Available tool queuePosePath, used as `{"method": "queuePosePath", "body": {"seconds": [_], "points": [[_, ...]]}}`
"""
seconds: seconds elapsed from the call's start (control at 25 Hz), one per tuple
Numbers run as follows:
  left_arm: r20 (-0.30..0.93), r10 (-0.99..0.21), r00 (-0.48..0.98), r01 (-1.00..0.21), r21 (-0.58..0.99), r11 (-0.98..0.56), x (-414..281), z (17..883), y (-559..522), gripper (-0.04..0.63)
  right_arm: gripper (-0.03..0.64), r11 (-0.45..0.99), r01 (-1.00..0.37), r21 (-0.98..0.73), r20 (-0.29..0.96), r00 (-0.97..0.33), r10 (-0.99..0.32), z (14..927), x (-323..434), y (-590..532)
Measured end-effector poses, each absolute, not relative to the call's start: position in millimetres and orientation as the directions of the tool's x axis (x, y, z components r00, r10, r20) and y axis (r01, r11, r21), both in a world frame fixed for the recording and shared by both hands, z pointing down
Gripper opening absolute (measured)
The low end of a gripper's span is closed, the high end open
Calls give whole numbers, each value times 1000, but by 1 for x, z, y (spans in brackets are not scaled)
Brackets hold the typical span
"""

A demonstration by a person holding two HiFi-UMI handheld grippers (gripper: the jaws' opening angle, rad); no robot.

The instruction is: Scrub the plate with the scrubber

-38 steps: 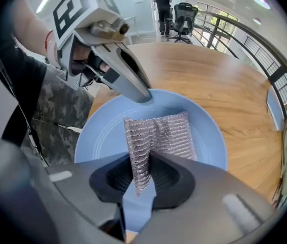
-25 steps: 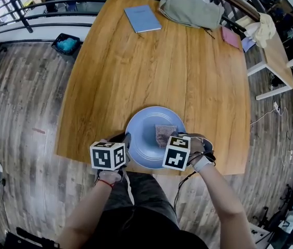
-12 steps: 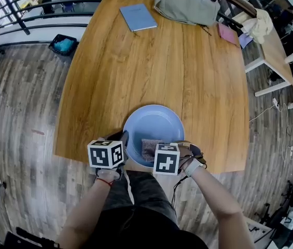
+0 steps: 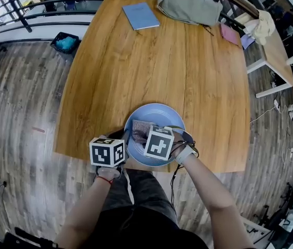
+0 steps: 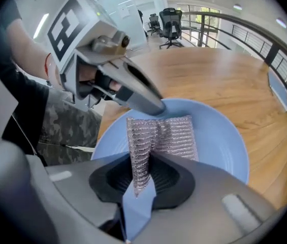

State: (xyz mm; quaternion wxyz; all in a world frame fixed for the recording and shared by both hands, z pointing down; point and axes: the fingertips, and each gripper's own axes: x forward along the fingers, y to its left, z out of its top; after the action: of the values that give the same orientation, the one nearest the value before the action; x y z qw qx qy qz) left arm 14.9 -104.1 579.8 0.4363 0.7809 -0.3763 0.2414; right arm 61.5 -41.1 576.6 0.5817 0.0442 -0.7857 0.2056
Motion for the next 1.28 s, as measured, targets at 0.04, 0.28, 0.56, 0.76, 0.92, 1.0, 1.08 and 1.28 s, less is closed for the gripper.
{"method": "queuePosePath", "body": {"seconds": [0.04,0.28,0.56,0.76,0.92,1.0,1.08,1.28], "points": [[706,-374,602,-797,499,-341,15,580,-104,32,87,919,-313,-241,938,-320,137,577,62,-50],[707,-373,602,-795,481,-370,15,578,-104,34,87,919,-385,-85,958,-286,-31,579,81,-83],[703,-379,601,-795,478,-374,15,578,-105,34,87,851,-523,59,971,-167,-170,584,146,-97],[702,-388,598,-799,479,-364,15,577,-105,34,87,788,-615,-31,976,-189,-109,581,172,-70],[701,-396,593,-803,475,-361,17,577,-107,30,87,748,-648,-141,973,-232,-18,579,182,-40],[700,-400,591,-804,477,-355,19,578,-108,26,87,716,-664,-217,961,-272,39,578,185,-24],[700,-403,589,-806,478,-349,20,578,-110,25,87,686,-662,-302,942,-319,107,576,183,-8],[690,-334,642,-761,525,-380,25,578,-105,25,89,651,-613,-448,889,-386,248,576,172,18]]}}
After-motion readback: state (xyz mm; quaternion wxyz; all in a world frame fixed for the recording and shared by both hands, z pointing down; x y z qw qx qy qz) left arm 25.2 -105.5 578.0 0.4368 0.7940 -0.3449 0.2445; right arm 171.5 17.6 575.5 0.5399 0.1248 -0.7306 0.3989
